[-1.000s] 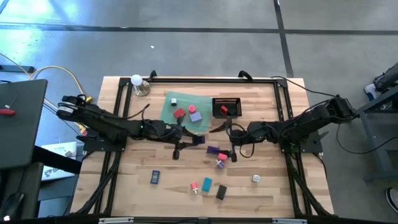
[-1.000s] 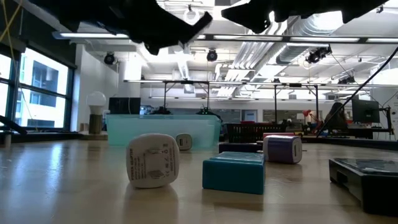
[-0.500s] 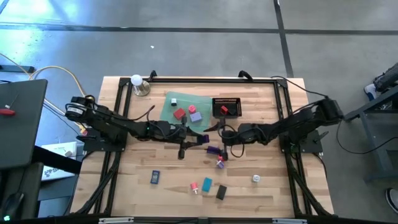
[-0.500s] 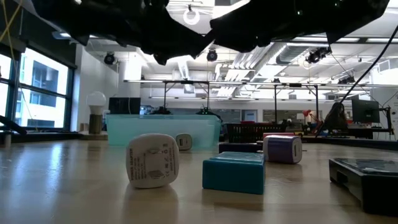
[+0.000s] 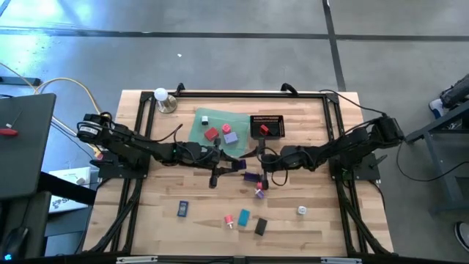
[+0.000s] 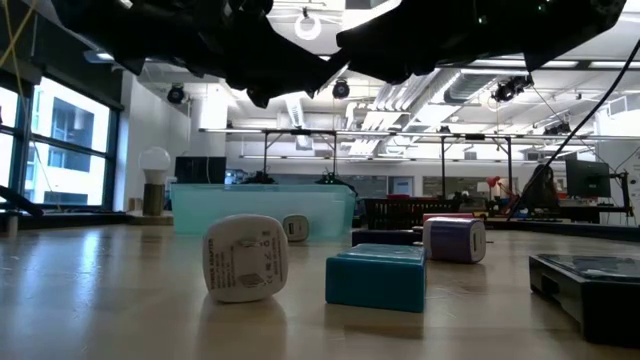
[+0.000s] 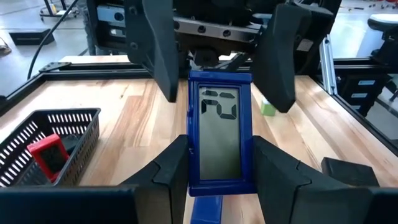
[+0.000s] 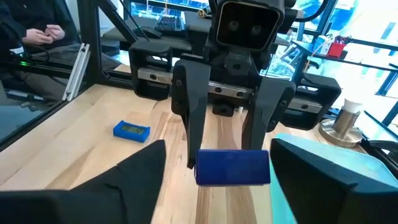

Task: Pick & Place Office items
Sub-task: Put the left dark blue digital timer into the black bin

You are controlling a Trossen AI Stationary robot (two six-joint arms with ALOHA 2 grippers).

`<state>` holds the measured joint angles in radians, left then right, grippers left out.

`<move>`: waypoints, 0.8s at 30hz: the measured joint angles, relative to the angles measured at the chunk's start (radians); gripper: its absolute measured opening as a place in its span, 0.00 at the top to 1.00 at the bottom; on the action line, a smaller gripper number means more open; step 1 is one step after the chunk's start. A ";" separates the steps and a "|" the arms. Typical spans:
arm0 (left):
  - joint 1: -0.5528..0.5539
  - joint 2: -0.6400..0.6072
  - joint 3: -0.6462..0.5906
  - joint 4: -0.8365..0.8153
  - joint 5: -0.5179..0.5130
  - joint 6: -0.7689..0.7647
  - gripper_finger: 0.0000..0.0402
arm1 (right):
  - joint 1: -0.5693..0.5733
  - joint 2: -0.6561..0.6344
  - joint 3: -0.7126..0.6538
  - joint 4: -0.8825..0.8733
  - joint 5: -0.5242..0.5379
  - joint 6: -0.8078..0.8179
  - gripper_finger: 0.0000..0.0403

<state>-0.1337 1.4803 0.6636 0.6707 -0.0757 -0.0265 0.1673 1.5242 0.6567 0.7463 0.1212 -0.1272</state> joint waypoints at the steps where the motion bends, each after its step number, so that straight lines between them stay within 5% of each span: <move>1: 0.000 0.000 0.000 0.001 0.000 0.000 0.68 | 0.000 0.000 0.000 -0.003 0.003 0.000 0.34; 13: 0.000 0.000 0.000 0.005 0.002 0.012 0.68 | 0.000 0.000 0.000 -0.034 0.005 -0.026 0.64; 22: 0.000 -0.001 0.000 0.000 0.001 0.011 0.67 | 0.000 0.000 0.000 -0.034 0.002 -0.026 0.62; 24: 0.000 -0.001 0.000 0.006 -0.005 0.010 0.60 | -0.001 0.000 0.000 -0.033 0.003 -0.027 0.61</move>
<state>-0.1341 1.4797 0.6636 0.6771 -0.0811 -0.0166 0.1665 1.5242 0.6567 0.7132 0.1238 -0.1540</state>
